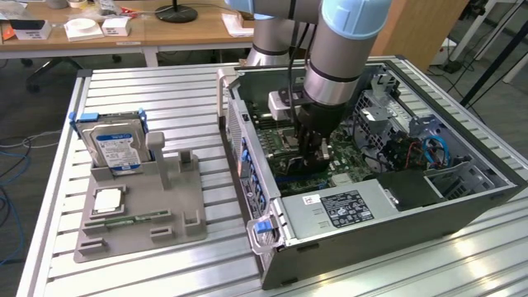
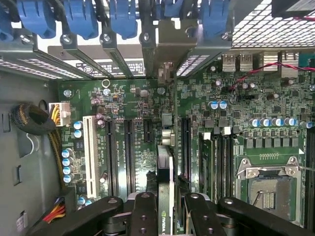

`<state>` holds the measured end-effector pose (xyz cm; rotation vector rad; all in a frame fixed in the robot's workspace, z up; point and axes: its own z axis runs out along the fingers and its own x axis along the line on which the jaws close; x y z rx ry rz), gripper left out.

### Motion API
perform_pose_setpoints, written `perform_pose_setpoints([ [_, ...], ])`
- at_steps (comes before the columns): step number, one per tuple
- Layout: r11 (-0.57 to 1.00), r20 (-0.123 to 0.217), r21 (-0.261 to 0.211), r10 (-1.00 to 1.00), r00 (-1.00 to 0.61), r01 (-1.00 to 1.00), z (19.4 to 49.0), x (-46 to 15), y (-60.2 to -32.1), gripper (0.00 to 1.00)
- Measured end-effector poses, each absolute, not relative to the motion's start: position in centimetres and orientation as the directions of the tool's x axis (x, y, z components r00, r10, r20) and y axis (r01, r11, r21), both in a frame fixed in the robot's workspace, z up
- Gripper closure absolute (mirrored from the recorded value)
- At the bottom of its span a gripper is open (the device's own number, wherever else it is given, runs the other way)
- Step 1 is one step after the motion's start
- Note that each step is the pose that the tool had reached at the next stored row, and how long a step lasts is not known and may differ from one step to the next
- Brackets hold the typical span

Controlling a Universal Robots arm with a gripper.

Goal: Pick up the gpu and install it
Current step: 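Insert the gpu into the slot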

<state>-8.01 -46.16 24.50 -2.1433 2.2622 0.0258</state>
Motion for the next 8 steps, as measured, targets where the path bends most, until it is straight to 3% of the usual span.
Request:
perform_pose_setpoints([
  [8, 0.054, -0.030, -0.006, -0.998, -0.054, -0.999, 24.19, -8.05, -46.16, 0.74],
])
